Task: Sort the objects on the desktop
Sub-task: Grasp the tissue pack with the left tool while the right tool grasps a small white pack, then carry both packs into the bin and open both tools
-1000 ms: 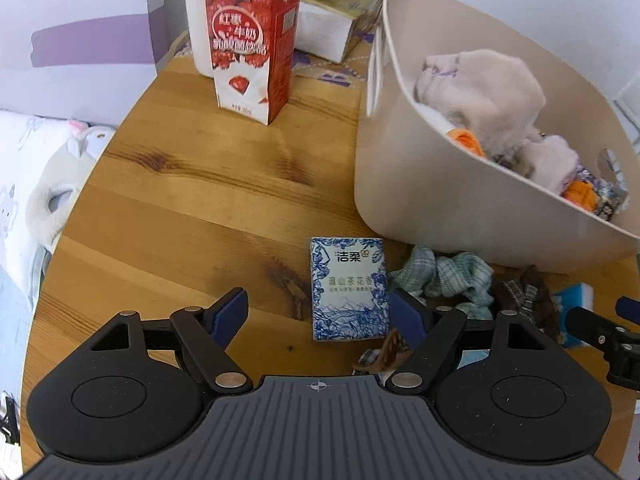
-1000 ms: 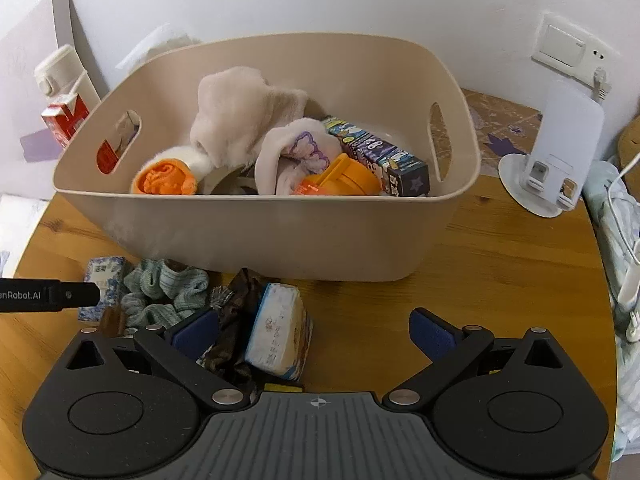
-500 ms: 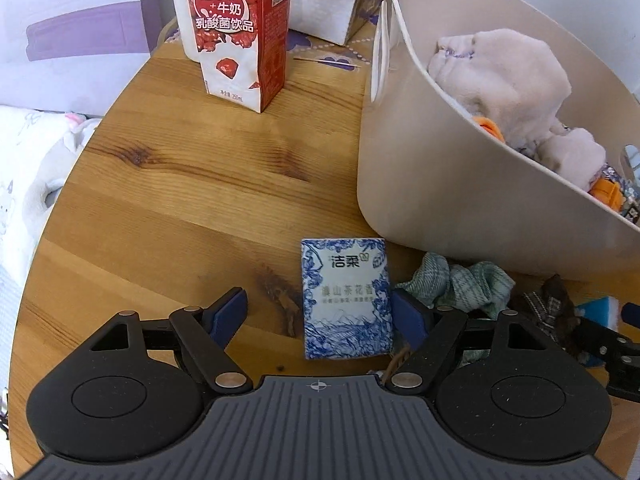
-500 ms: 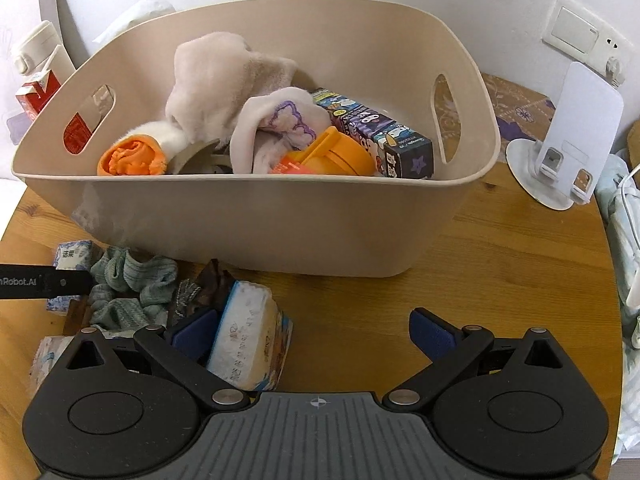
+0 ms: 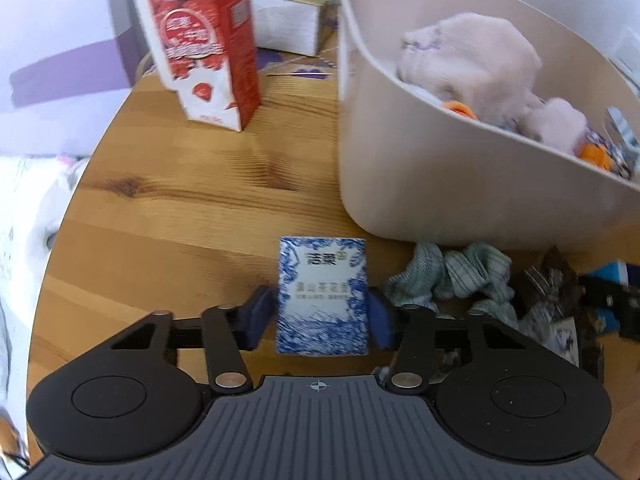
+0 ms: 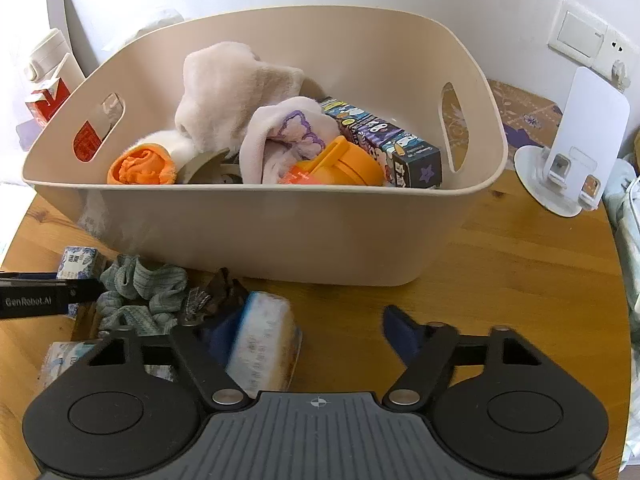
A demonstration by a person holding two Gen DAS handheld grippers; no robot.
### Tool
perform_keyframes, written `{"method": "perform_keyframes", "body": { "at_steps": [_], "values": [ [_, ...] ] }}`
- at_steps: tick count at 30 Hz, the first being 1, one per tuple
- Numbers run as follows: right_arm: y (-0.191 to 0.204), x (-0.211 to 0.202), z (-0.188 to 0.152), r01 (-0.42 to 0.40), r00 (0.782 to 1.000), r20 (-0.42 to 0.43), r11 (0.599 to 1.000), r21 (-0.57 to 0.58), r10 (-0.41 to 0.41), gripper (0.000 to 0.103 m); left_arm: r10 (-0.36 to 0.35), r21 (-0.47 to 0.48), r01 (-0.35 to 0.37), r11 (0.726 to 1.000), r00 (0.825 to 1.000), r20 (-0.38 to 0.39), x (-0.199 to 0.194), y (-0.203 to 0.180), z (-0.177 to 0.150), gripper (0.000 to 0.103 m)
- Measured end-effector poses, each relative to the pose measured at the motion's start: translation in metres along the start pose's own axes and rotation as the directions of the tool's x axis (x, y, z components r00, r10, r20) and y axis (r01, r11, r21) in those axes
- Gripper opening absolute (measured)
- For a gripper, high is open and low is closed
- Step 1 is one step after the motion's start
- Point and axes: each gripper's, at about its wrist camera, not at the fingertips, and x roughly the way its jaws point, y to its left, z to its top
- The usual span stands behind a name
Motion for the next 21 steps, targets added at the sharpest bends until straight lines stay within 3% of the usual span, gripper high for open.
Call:
{"method": "perform_keyframes", "body": {
  "at_steps": [4,6,9,21],
  "values": [
    [0.002,-0.002,-0.003,-0.022,1.000,-0.008,1.000,0.008,0.022,0.040,-0.014,0.010,0.015,1.000,1.000,-0.010,-0.004,0.000,-0.007,0.047],
    [0.001,-0.003,-0.005,-0.024,1.000,-0.006,0.999,0.021,0.024,0.036,-0.018,0.008,0.018,1.000,1.000,-0.013,-0.005,0.000,-0.011,0.047],
    [-0.003,-0.008,-0.010,-0.023,1.000,0.006,0.998,0.065,0.023,0.021,-0.021,0.006,0.021,1.000,1.000,0.005,-0.011,0.002,-0.018,0.046],
    [-0.012,-0.037,-0.028,0.003,0.998,0.065,0.991,0.131,-0.011,0.018,-0.047,0.008,0.047,0.999,0.997,0.057,-0.037,0.023,-0.029,0.046]
  ]
}}
